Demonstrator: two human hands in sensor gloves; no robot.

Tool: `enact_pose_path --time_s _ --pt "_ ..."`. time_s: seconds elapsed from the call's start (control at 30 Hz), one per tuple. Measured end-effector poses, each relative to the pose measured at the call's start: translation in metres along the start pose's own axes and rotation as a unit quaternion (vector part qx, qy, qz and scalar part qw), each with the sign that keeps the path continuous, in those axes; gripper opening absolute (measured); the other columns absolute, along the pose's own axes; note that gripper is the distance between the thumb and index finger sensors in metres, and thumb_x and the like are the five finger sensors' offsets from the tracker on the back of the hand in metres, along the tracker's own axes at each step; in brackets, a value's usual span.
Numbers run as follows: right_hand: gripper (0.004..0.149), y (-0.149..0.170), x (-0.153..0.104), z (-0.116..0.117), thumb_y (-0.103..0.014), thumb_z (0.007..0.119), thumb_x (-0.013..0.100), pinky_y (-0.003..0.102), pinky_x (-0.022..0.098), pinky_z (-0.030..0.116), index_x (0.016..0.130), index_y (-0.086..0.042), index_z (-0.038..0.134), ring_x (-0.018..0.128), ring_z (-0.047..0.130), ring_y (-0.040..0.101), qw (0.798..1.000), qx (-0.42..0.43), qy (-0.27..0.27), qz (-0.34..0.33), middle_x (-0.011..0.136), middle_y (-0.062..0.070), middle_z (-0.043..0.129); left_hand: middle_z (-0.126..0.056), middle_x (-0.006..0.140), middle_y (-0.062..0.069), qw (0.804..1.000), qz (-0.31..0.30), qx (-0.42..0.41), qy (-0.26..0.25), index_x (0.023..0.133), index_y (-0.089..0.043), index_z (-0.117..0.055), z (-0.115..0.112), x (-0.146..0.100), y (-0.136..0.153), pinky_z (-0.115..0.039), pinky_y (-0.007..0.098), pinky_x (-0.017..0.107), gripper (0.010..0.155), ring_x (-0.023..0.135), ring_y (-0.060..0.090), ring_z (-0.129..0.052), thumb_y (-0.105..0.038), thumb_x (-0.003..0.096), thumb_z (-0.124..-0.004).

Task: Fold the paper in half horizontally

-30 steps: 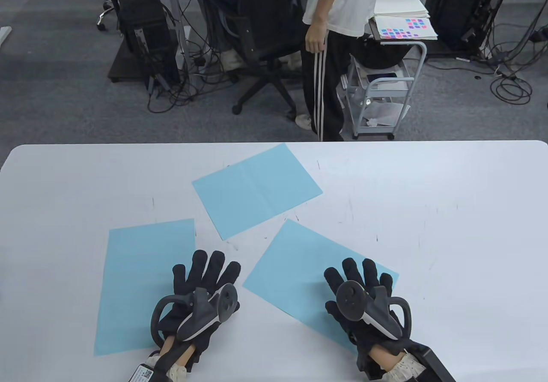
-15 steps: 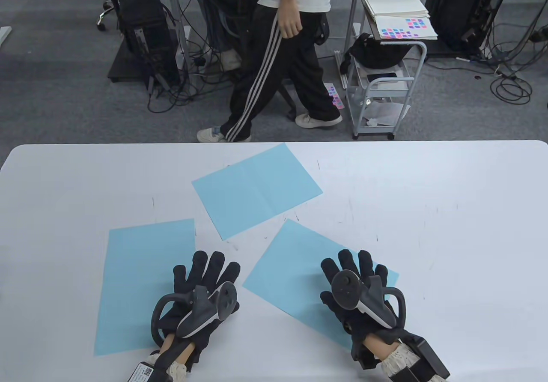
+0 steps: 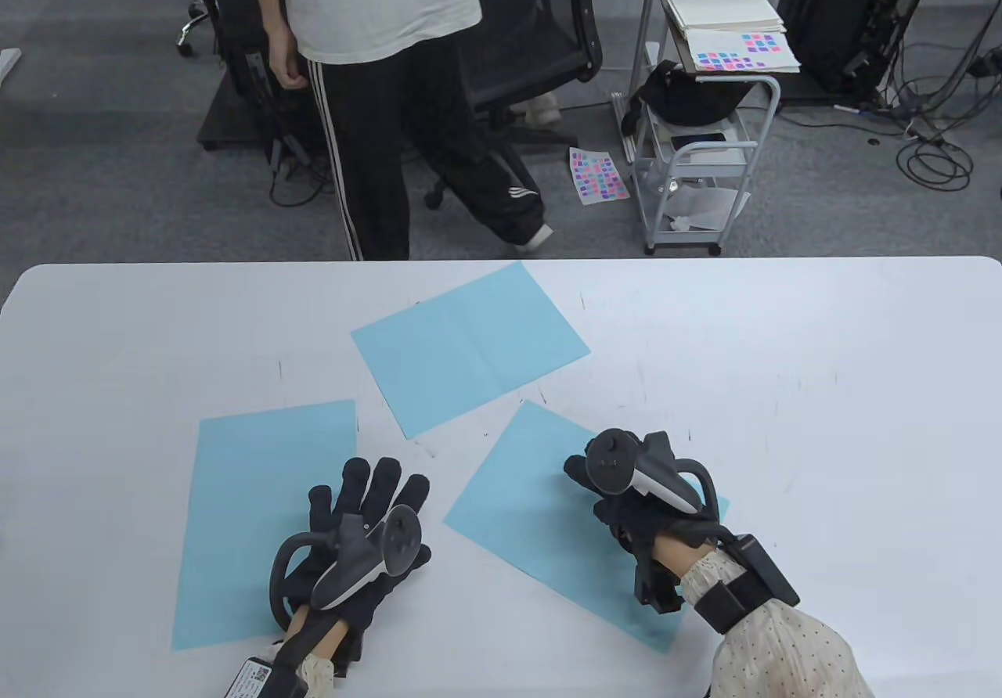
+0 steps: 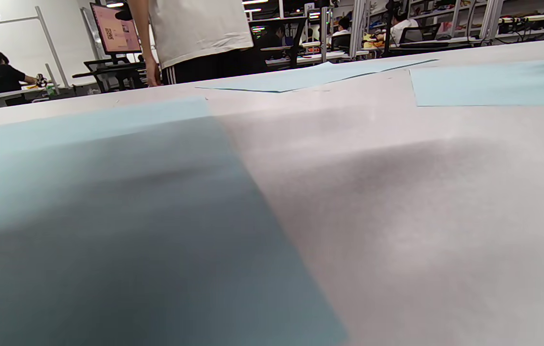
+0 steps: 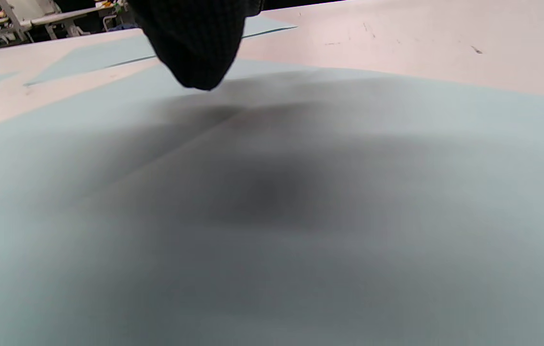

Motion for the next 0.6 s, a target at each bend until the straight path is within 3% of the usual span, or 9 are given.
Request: enact_pose_path --time_s 0.17,0.3,0.6 --pt "0.066 0.000 0.017 0.011 -0.012 0.080 0.046 0.066 0.074 0.016 0.098 -0.045 0.056 0.109 0.015 0.029 0.998 -0.041 -0.041 -0.020 0.116 -0.018 0.035 -0.013 0.120 -0.019 1.000 0.001 -0.001 0.001 0.100 -0.060 -0.017 0.000 0.000 0.001 -0.031 0.060 0.088 0.082 0.117 0.022 -0.014 -0.069 0.0316 -0.061" --pt "0.067 0.003 0.021 0.018 -0.012 0.078 0.046 0.067 0.073 0.014 0.098 -0.045 0.053 0.108 0.014 0.029 0.998 -0.023 -0.063 -0.020 0.116 -0.017 0.037 -0.012 0.120 -0.019 1.000 -0.001 -0.001 0.001 0.100 -0.060 -0.017 0.000 0.000 0.001 -0.031 0.060 0.088 0.082 0.117 0.022 -0.014 -0.069 0.0317 -0.061" --pt "0.069 0.011 0.018 0.024 -0.021 0.074 0.049 0.068 0.071 0.006 0.102 -0.047 0.038 0.106 0.008 0.034 0.992 -0.006 -0.125 0.012 0.115 -0.014 0.021 -0.012 0.120 -0.019 1.000 -0.003 0.000 0.005 0.100 -0.060 -0.016 -0.001 0.000 0.001 -0.032 0.060 0.088 0.083 0.117 0.022 -0.015 -0.068 0.0316 -0.062"
Point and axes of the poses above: the tracker on the back of each hand, its own y axis roughly to the little-finger side, its own x axis roughly from the wrist to the fingertips, z = x × y, the point moved 2 cm from there along x, roughly from the wrist to the fingertips
